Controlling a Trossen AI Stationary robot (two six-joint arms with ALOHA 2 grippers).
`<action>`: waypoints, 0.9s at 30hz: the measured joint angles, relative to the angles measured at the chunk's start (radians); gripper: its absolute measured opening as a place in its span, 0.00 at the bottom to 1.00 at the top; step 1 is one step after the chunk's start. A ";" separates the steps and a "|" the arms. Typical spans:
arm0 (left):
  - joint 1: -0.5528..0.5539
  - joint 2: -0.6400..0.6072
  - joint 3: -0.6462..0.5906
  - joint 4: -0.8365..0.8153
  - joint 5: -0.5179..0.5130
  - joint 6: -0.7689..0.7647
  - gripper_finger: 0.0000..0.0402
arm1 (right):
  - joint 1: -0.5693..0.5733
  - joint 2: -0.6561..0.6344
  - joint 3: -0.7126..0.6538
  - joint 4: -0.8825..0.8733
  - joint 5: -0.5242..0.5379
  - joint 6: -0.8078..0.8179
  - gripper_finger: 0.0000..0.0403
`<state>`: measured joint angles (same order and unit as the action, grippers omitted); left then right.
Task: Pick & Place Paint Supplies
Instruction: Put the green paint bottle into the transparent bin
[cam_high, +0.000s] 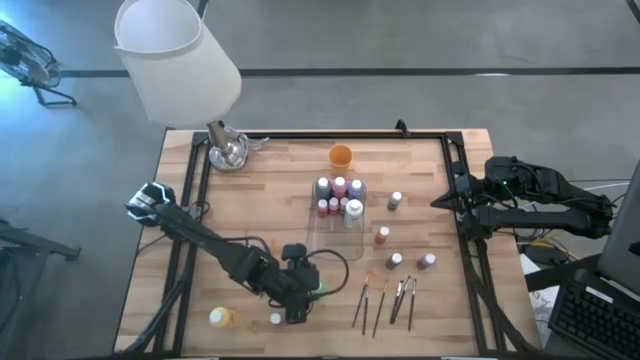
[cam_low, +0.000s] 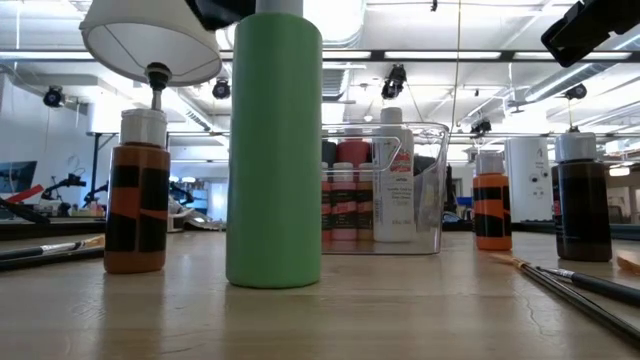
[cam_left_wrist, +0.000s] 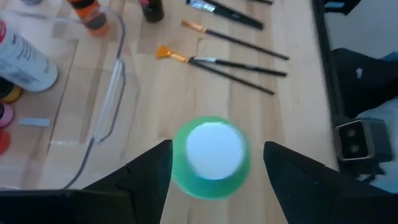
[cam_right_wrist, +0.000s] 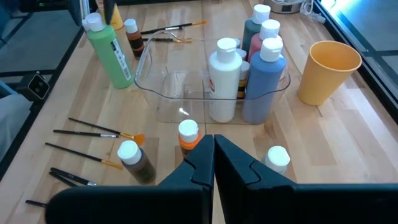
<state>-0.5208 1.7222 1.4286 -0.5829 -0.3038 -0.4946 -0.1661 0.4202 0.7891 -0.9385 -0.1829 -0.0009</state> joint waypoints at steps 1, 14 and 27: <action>0.003 0.000 -0.009 0.010 0.000 0.000 0.64 | 0.000 0.000 0.000 0.000 0.000 0.000 0.02; 0.010 -0.001 -0.023 0.043 -0.006 0.009 0.64 | 0.000 0.000 0.000 0.000 0.000 0.000 0.02; 0.015 -0.002 -0.027 0.042 -0.011 0.023 0.55 | 0.000 0.000 0.000 0.000 0.000 0.000 0.02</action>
<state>-0.5056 1.7206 1.4017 -0.5414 -0.3153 -0.4718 -0.1661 0.4203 0.7891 -0.9383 -0.1832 -0.0010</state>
